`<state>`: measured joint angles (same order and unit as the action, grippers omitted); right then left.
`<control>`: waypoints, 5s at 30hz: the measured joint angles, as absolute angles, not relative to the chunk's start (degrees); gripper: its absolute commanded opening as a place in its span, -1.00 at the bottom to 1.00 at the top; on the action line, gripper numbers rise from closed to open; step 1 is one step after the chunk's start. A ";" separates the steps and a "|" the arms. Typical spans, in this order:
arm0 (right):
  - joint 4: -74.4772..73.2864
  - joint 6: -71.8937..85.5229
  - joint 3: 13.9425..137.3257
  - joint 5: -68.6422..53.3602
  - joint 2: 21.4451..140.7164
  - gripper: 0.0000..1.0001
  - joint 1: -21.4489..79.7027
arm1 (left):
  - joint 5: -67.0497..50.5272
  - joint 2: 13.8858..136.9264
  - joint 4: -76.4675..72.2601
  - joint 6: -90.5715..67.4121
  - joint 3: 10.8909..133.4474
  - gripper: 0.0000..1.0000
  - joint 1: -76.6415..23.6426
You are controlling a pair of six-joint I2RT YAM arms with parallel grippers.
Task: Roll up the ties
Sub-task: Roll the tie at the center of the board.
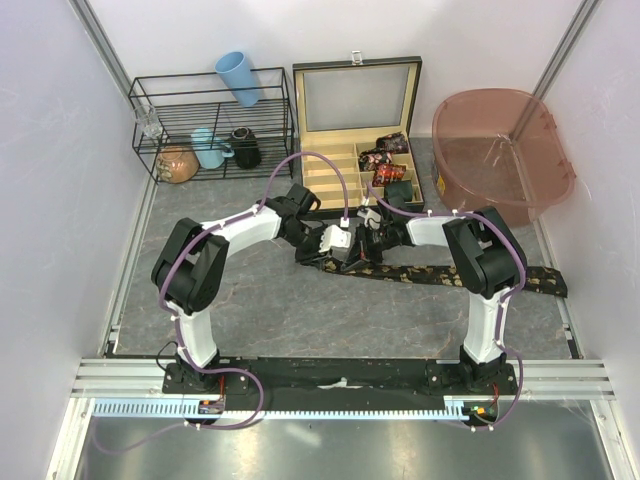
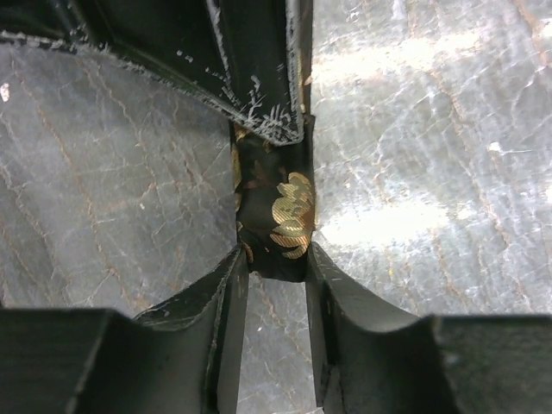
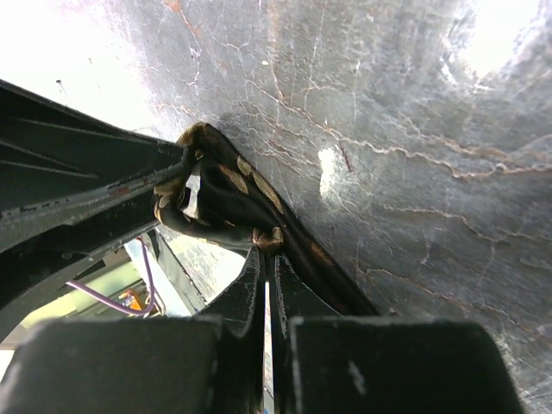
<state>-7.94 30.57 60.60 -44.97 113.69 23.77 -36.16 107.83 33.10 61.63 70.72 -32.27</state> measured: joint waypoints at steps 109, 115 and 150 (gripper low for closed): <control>-13.80 25.04 61.95 -53.23 116.84 -1.00 26.68 | -45.32 86.70 15.33 40.38 48.71 0.58 -28.01; -13.80 24.88 61.36 -54.30 117.10 -1.00 26.50 | -48.66 82.21 4.25 29.43 46.19 0.57 -27.57; -16.43 19.31 58.52 -58.24 116.92 -1.00 21.96 | -44.82 95.72 -21.96 21.23 34.70 -0.22 -33.61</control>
<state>-16.43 19.31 58.52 -58.24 116.92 21.96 -44.82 95.72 -21.96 21.23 34.70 -33.61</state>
